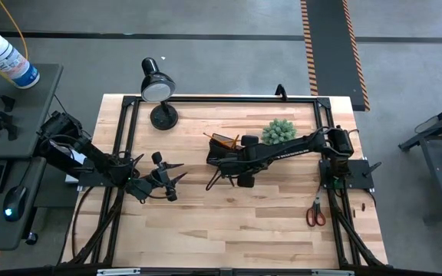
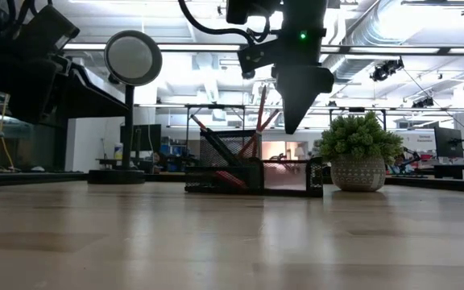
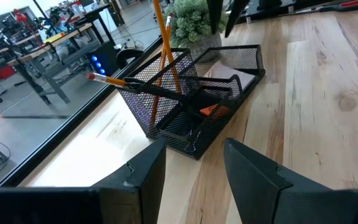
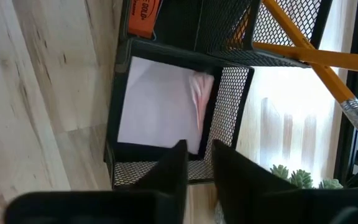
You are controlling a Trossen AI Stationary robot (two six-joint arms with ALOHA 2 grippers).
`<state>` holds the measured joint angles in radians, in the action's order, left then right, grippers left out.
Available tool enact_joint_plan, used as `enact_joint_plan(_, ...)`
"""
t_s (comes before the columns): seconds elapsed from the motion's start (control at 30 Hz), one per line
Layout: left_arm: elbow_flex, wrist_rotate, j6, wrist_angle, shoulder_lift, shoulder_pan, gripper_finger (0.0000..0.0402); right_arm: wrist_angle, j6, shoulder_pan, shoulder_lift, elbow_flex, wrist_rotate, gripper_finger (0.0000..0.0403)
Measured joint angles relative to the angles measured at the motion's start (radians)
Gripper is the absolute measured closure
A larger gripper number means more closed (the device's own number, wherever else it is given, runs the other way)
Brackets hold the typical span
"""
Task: Pick and place office supplies into organizer
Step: Put the black scissor into the black desk organizer
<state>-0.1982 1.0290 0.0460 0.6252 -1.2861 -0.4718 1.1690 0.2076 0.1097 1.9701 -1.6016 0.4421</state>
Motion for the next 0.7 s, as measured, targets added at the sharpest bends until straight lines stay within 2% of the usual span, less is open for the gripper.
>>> enact_joint_plan(0.2, 0.0, 0.0, 0.0, 0.0, 0.0, 0.0, 0.0252, 0.005, -0.004, 0.002, 0.0, 0.0, -0.012, 0.0276)
enact_joint_plan(0.37, 0.0, 0.0, -0.016, 0.0, 0.0, 0.0, 0.0252, 0.11, 0.053, 0.017, 0.001, -0.011, -0.033, 0.0261)
enact_joint_plan(0.5, 0.0, 0.0, -0.016, 0.0, 0.0, 0.0, 0.0252, 0.252, 0.207, 0.039, 0.001, -0.058, -0.12, 0.0265)
enact_joint_plan(0.7, 0.0, -0.013, -0.016, 0.0, 0.0, 0.0, 0.0252, 0.399, 0.551, 0.12, 0.0, -0.089, -0.301, 0.0273)
